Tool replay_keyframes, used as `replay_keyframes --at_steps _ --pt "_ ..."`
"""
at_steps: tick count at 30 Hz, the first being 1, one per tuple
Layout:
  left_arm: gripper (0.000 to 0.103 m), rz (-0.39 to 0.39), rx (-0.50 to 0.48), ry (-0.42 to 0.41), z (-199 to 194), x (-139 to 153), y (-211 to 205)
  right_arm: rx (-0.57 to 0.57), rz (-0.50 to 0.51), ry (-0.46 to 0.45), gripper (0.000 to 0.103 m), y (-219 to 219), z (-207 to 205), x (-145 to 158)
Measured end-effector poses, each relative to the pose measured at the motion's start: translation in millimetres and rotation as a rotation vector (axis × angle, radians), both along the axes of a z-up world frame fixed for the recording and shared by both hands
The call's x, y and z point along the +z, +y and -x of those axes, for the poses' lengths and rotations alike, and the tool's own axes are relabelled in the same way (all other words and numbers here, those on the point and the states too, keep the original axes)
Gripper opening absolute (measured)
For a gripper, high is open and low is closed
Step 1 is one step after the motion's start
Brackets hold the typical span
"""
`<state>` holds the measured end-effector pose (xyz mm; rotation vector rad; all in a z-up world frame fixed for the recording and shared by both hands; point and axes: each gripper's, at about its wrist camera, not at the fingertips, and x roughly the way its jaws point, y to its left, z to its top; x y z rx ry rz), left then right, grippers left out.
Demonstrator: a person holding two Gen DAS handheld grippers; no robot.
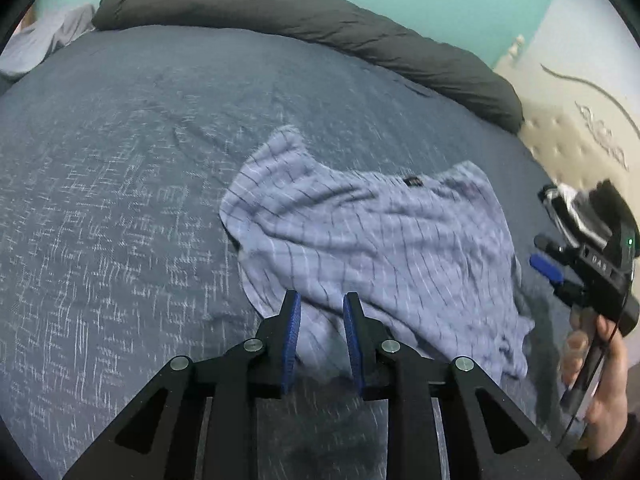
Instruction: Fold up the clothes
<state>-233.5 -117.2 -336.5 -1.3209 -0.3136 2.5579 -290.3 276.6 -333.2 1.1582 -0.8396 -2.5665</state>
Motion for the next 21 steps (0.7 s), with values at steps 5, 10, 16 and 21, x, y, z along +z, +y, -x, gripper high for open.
replay_keyframes --at_steps 5,10,16,21 --pt "0.04 0.061 -0.044 -0.013 -13.9 -11.6 16.2 -0.011 0.011 -0.012 0.049 4.0 -10.5 -3.6" --pt "0.039 0.085 -0.044 -0.033 -16.1 -27.1 13.2 -0.005 0.012 -0.014 0.049 1.9 -18.6 -4.6" --pt "0.007 0.056 -0.035 0.0 -17.4 -20.6 3.8 -0.01 0.029 -0.034 0.049 1.1 -17.7 -9.8" --pt "0.006 0.022 0.006 0.083 -22.9 6.8 -12.6 0.005 0.029 -0.043 0.049 -4.5 -14.4 -12.8"
